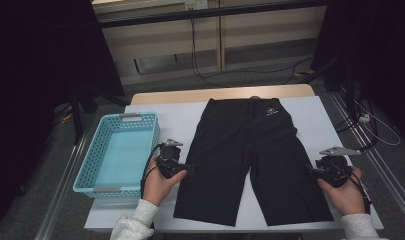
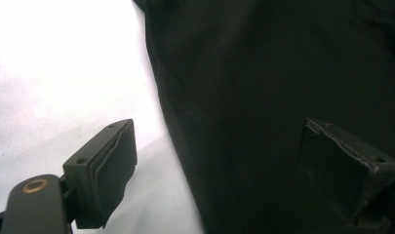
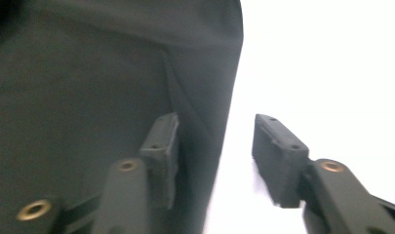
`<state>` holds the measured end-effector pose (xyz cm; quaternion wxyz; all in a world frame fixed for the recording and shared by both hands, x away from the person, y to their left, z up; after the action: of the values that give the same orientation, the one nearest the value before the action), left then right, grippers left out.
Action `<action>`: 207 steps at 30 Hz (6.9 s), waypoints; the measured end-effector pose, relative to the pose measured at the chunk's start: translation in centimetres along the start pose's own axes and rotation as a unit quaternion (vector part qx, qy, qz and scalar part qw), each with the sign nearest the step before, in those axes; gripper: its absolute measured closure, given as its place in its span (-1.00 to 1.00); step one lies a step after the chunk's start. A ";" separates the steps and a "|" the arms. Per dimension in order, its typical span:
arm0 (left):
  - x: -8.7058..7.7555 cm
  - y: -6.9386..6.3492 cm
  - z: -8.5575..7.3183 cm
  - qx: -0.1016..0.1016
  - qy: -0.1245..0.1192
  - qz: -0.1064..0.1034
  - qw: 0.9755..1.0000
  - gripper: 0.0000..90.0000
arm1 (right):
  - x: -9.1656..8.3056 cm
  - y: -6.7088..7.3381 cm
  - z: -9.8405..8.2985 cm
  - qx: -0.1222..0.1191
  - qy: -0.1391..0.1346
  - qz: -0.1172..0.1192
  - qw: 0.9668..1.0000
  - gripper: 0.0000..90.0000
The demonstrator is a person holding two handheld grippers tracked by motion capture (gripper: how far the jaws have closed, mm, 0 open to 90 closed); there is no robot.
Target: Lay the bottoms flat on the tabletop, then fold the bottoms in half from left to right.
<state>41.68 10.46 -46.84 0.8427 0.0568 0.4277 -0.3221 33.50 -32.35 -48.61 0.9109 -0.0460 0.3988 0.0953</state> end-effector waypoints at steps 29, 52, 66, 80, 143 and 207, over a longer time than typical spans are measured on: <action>0.2 0.5 -1.0 -0.013 0.020 0.001 1.000 -0.73 | -1.7 -0.7 -1.2 0.000 0.015 0.041 0.999 0.62; -0.3 -0.1 -1.6 -0.007 0.018 -0.004 1.000 -0.78 | -1.4 3.9 2.6 -0.022 -0.082 0.100 0.991 -0.54; -0.5 -0.2 -1.7 -0.007 0.013 -0.002 1.000 -0.79 | -1.3 4.8 3.0 -0.025 -0.089 0.114 0.989 -0.59; -0.1 0.1 -2.6 0.002 0.015 0.025 1.000 -0.74 | -0.9 5.8 3.5 -0.032 -0.094 0.131 0.986 -0.60; -1.2 -2.4 -1.3 -0.052 -0.007 -0.031 0.998 0.98 | 0.9 11.8 6.1 -0.063 -0.099 0.172 0.978 -0.67; -0.9 -5.7 -0.5 -0.020 -0.053 -0.088 0.994 0.99 | 9.3 23.1 13.4 -0.068 -0.076 0.213 0.972 -0.62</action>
<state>37.57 6.61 -45.42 0.8334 -0.0151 0.3921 -0.3892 44.37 -6.35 -46.54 0.8921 -0.0139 0.3213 0.3173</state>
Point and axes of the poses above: each handheld gripper's, and its own axes: x roughly forward along the jaws, z roughly out of its top, y roughly to its left, the point moved 5 cm from there along x, roughly forward along the jaws, and after that the axes turned 1 degree about -x, right-handed, at the moved point
